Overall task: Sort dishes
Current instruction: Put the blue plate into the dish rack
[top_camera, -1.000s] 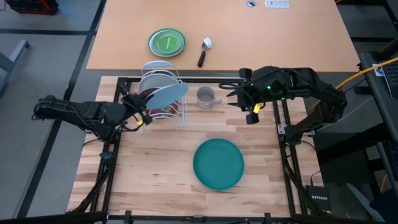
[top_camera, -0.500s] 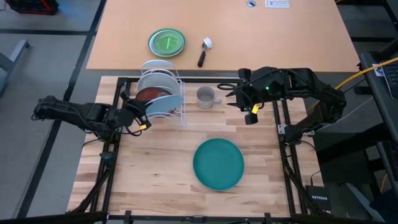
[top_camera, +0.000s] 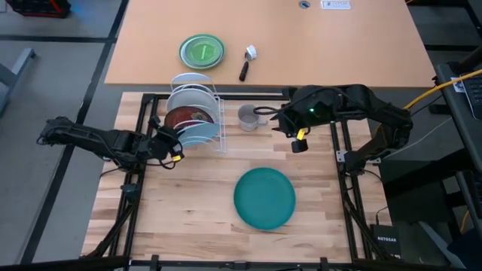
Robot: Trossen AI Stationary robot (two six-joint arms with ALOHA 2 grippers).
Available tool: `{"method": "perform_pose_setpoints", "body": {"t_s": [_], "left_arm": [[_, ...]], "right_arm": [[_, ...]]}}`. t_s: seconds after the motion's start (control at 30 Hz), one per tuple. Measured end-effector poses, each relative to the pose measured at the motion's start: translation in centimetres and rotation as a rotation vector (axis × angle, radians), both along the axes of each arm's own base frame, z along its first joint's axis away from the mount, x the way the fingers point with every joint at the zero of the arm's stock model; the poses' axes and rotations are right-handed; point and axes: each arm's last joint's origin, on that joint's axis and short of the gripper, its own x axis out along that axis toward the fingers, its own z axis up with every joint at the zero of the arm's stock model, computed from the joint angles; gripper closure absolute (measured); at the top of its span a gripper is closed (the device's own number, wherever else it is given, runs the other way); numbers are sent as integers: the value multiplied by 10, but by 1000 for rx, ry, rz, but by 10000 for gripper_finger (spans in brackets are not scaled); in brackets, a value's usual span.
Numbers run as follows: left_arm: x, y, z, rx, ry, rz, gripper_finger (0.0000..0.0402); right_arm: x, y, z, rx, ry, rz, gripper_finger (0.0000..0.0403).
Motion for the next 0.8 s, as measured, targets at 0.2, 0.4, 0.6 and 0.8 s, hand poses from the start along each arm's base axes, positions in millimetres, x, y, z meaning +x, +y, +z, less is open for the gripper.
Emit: {"method": "perform_pose_setpoints", "body": {"t_s": [0.2, 0.4, 0.6, 0.8], "left_arm": [[-2, 0, -19, -32, 20, 16, 394], [-5, 1, -31, -50, 10, 42, 394], [-5, 1, -31, -53, 7, 45, 390], [-5, 1, -32, -61, -15, 79, 355]], "right_arm": [[12, 0, -10, 0, 52, 0, 274], [32, 0, -25, -3, 106, 2, 274], [54, 1, -43, -19, 170, 20, 274], [76, 1, -64, -20, 235, 21, 274]]}}
